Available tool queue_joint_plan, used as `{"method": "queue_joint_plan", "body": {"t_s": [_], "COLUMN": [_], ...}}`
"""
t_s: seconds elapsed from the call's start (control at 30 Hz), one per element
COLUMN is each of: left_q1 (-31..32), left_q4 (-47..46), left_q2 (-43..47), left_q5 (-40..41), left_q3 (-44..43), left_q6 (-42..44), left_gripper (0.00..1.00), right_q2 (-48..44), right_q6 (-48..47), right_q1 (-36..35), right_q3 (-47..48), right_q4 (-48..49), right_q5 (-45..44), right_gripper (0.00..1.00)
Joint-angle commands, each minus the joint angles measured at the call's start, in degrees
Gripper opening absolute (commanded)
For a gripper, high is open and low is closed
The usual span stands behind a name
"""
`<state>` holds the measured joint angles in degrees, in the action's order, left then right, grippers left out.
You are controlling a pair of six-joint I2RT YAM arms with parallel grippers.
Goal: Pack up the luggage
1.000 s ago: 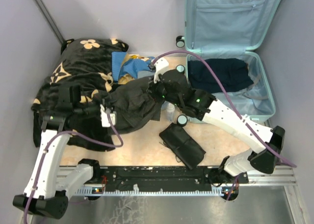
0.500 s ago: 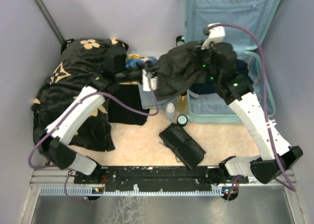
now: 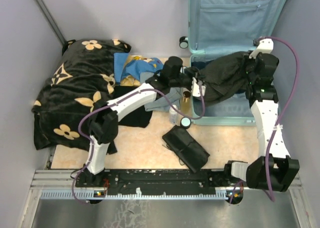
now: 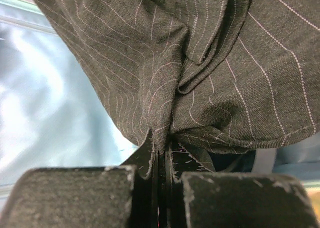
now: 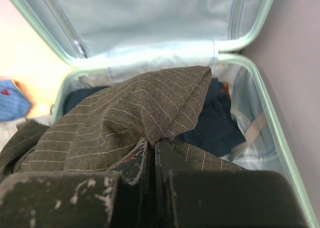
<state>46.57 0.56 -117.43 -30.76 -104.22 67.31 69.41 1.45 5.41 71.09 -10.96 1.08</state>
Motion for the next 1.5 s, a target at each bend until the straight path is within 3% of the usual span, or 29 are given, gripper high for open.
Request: {"method": "queue_joint_plan", "body": {"t_s": [0.0,0.2,0.5,0.67,0.77,0.97,1.17,1.47], "left_q1": [1.09,1.89,5.03,4.7,3.6,2.14,1.95,-0.96], "left_q4": [-4.67,-5.46,-5.23,-6.69,-7.27,-8.09,-6.37,-3.96], "left_q2": [-4.82,-10.24,-12.0,-10.24,-8.44,-3.55,0.95,8.25], "left_q5": [1.6,0.2,-0.94,1.04,0.51,-2.39,-3.88,-4.04], "left_q3": [-1.89,-4.52,0.28,0.79,0.7,0.7,1.46,5.49], "left_q6": [0.27,-4.48,-2.25,-3.71,-3.97,-4.54,-3.57,-4.25], "left_gripper": [0.0,0.0,0.0,0.23,0.45,0.7,0.8,0.82], "right_q2": [1.49,5.21,7.5,6.56,6.36,6.43,7.45,8.82], "right_q6": [-3.01,-6.31,-10.01,-9.51,-8.28,-10.35,-16.04,-29.77], "right_q1": [3.14,7.33,9.86,9.98,10.05,10.08,10.17,13.18], "right_q3": [-5.01,-12.34,-19.47,-20.39,-19.39,-20.03,-22.66,-24.77], "right_q4": [12.26,17.08,19.08,18.1,17.07,15.68,15.3,9.73], "right_q5": [4.8,6.27,6.7,7.74,9.15,8.87,9.91,16.51], "right_gripper": [0.0,0.0,0.0,0.0,0.0,0.0,0.0,0.0]}}
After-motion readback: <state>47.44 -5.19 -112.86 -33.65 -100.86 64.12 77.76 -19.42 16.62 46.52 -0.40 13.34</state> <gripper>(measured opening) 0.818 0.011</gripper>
